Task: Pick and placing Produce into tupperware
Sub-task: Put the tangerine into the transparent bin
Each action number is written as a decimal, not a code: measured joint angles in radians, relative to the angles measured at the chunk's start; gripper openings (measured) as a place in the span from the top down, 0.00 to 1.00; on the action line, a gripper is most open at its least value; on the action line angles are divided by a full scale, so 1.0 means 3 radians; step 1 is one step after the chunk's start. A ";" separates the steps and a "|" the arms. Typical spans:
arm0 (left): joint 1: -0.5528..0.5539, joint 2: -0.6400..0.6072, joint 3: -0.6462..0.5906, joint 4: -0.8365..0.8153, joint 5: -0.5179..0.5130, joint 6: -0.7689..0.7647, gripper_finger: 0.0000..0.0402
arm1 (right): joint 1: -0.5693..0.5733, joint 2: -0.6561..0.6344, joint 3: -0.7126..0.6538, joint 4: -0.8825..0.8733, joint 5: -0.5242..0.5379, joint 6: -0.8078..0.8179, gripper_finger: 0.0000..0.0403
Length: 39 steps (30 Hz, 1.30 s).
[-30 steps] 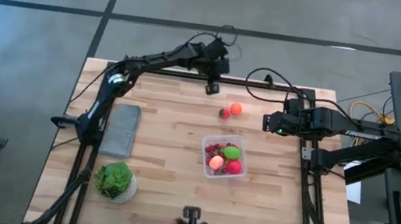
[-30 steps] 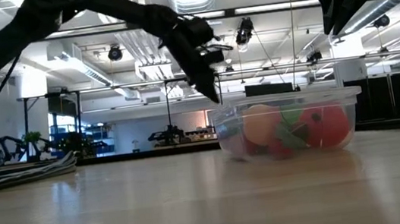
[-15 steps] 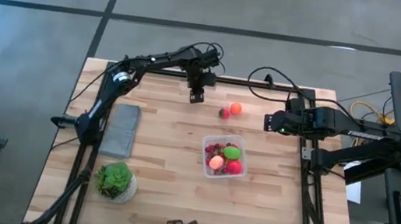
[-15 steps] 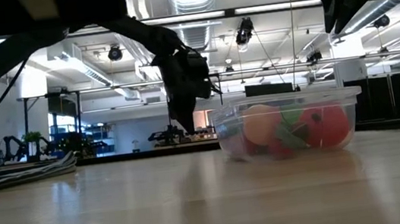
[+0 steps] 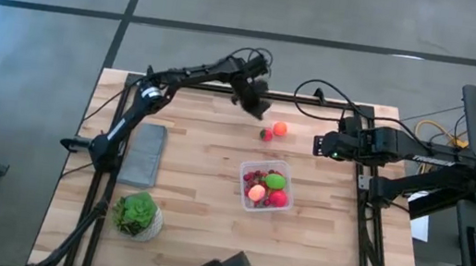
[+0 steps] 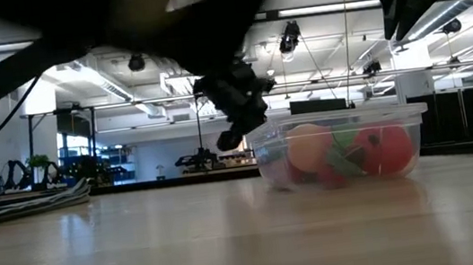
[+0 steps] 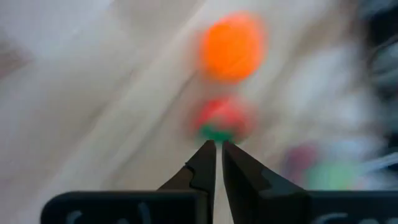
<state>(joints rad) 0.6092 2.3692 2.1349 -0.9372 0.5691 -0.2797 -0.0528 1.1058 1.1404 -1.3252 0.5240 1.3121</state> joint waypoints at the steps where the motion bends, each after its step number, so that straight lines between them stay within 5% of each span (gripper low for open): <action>1: 0.0018 0.0001 -0.0009 0.0230 0.0238 -0.0295 0.97 | 0.0000 0.0001 0.0000 0.0001 -0.0001 0.0001 0.81; 5: 0.0052 0.0001 -0.0046 0.1331 0.1224 -0.1333 0.97 | -0.0024 0.0001 -0.0005 0.0081 -0.0025 0.0043 0.82; 10: 0.0030 -0.0014 -0.0043 0.1597 0.1403 -0.1725 0.97 | -0.0443 -0.0006 -0.0356 0.0868 -0.0577 -0.0364 0.85; 14: 0.0039 -0.0088 -0.0044 0.0907 0.1095 -0.1236 0.97 | -0.0931 -0.0007 -0.0865 0.1830 -0.1161 -0.0713 0.88; 19: 0.0007 -0.0181 -0.0047 -0.0288 -0.0041 -0.0329 0.97 | -0.1656 0.0131 -0.1412 0.2848 -0.1846 -0.0957 0.91; 23: -0.0066 -0.0323 -0.0055 -0.0675 -0.0180 0.0087 0.97 | -0.2077 0.0487 -0.1601 0.3395 -0.2244 -0.1120 0.91; 33: -0.0275 -0.0594 -0.0085 -0.0772 -0.0589 0.0232 0.97 | -0.2366 0.1762 -0.1146 0.3768 -0.2312 -0.1362 0.91; 39: -0.0283 -0.0706 -0.0573 -0.0763 -0.0630 0.0272 0.97 | -0.2452 0.2086 -0.0985 0.3779 -0.2255 -0.1445 0.91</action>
<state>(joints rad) 0.5243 2.1573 1.9630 -1.1660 0.3801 -0.1982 -0.7883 1.7315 0.8450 -0.1915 -0.1526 0.8786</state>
